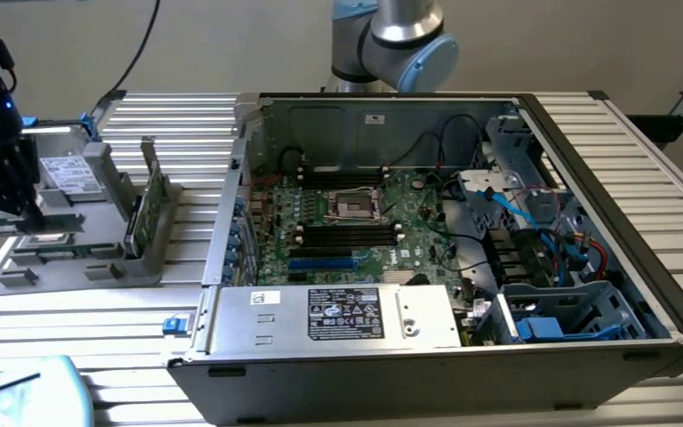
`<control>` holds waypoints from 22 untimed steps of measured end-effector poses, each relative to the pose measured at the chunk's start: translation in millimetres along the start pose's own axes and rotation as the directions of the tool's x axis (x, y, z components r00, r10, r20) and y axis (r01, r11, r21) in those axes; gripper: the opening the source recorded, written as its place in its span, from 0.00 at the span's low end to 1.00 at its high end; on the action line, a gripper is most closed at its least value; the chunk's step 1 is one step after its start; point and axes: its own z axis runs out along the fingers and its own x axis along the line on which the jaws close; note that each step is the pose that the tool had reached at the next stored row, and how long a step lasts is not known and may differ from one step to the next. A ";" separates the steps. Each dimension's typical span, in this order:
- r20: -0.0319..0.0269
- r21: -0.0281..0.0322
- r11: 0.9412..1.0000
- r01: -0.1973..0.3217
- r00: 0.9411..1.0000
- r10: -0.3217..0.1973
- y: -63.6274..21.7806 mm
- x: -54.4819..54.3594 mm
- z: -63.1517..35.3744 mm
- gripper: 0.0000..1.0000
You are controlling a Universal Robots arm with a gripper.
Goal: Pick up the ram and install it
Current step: 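Pick up the ram and move it above insertion slot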
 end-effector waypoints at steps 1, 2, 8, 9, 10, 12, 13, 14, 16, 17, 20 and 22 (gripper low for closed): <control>0.000 0.000 1.000 0.000 1.000 0.000 0.4 0.4 -4.6 0.14; 0.000 0.000 1.000 0.000 1.000 0.000 0.6 0.8 -9.1 0.14; 0.000 0.000 1.000 0.000 1.000 0.000 -2.8 3.8 -35.1 0.14; 0.001 0.000 1.000 0.000 1.000 0.000 -4.3 4.4 -38.6 0.14; 0.001 0.000 1.000 0.000 1.000 0.000 -5.9 4.9 -41.9 0.14; 0.003 0.001 1.000 0.000 1.000 0.000 -10.1 6.1 -48.3 0.14; 0.004 0.001 1.000 0.000 1.000 0.000 -12.3 6.6 -51.0 0.14; 0.005 0.001 1.000 0.000 1.000 0.000 -14.4 7.2 -53.6 0.14; 0.008 0.001 1.000 0.001 1.000 -0.001 -19.6 8.5 -59.5 0.14; 0.010 0.001 1.000 0.001 1.000 -0.001 -22.9 9.3 -62.7 0.14; 0.016 0.001 1.000 0.002 1.000 -0.002 -32.9 11.6 -70.9 0.14; 0.022 0.001 1.000 0.002 1.000 -0.002 -39.7 12.9 -75.0 0.14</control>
